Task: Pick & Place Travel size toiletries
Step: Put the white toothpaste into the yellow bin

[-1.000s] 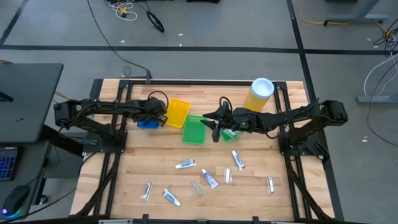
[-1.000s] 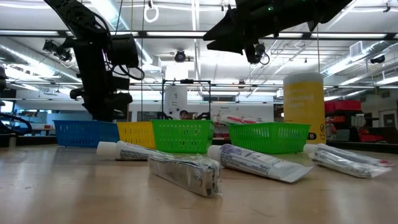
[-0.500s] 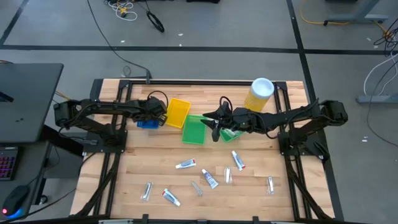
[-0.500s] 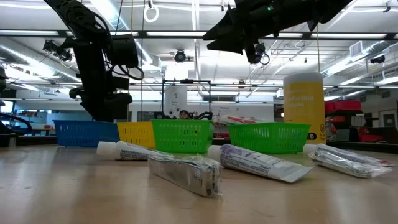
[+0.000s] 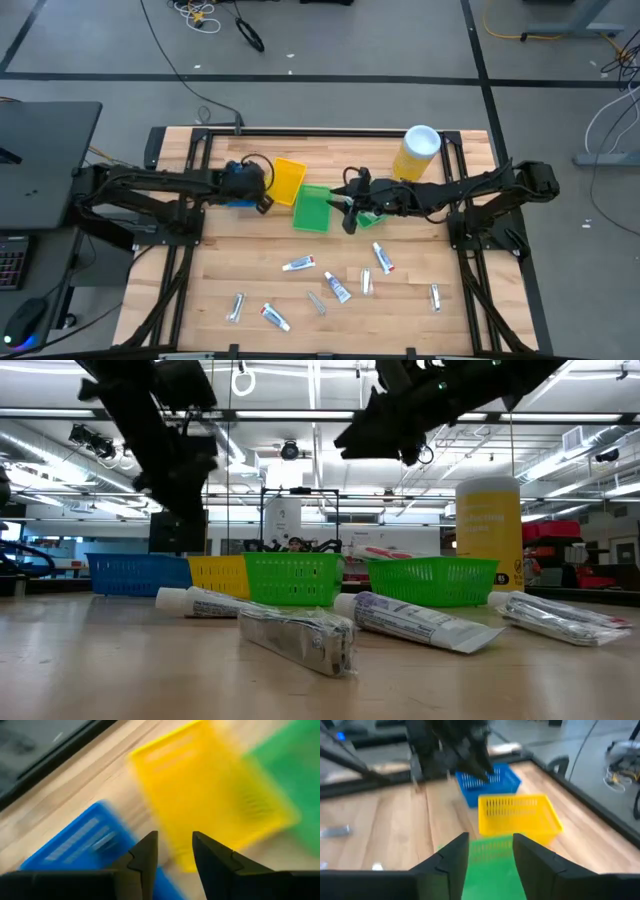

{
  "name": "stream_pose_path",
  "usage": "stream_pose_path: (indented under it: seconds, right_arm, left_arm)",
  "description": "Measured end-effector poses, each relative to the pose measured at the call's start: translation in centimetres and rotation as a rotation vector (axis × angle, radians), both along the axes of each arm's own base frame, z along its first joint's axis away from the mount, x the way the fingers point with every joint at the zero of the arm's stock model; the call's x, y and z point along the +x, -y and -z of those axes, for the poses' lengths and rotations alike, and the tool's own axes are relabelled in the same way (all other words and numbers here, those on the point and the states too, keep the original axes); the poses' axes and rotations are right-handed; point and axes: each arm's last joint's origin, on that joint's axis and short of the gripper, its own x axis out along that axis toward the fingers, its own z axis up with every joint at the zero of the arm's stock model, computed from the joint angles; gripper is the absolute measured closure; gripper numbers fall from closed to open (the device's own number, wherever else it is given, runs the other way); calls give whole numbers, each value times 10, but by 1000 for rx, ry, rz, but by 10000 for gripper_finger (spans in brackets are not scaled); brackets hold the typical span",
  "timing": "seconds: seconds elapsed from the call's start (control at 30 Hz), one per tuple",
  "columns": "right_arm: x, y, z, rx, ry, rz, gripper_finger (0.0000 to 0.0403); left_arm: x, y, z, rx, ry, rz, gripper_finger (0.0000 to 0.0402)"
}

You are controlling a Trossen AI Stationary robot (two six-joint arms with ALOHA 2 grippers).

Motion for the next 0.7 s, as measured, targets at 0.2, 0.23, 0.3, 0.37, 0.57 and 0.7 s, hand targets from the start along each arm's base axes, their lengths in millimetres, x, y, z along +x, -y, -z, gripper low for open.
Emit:
stream_pose_path:
  seconds: [0.2, 0.23, 0.3, 0.37, 0.57, 0.7]
  right_arm:
    - [-3, 0, 8, 11, -84, 7, 185]
    - [-3, 0, 8, 11, -84, 7, 179]
    - [-3, 0, 8, 11, -84, 7, 172]
    - [-3, 0, 8, 11, -83, 7, 170]
    - [-2, 0, 5, 12, -59, 6, 170]
    - [-2, -1, 6, 26, -61, -26, 170]
  left_arm:
    - [14, 47, -20, -6, 209, 306, 275]
    - [16, 56, -22, -10, 245, 365, 274]
    - [21, 74, -26, -13, 318, 486, 272]
    - [26, 92, -25, -19, 368, 590, 270]
    - [33, 131, -8, -52, 380, 715, 269]
    - [40, 146, 15, -121, 332, 683, 269]
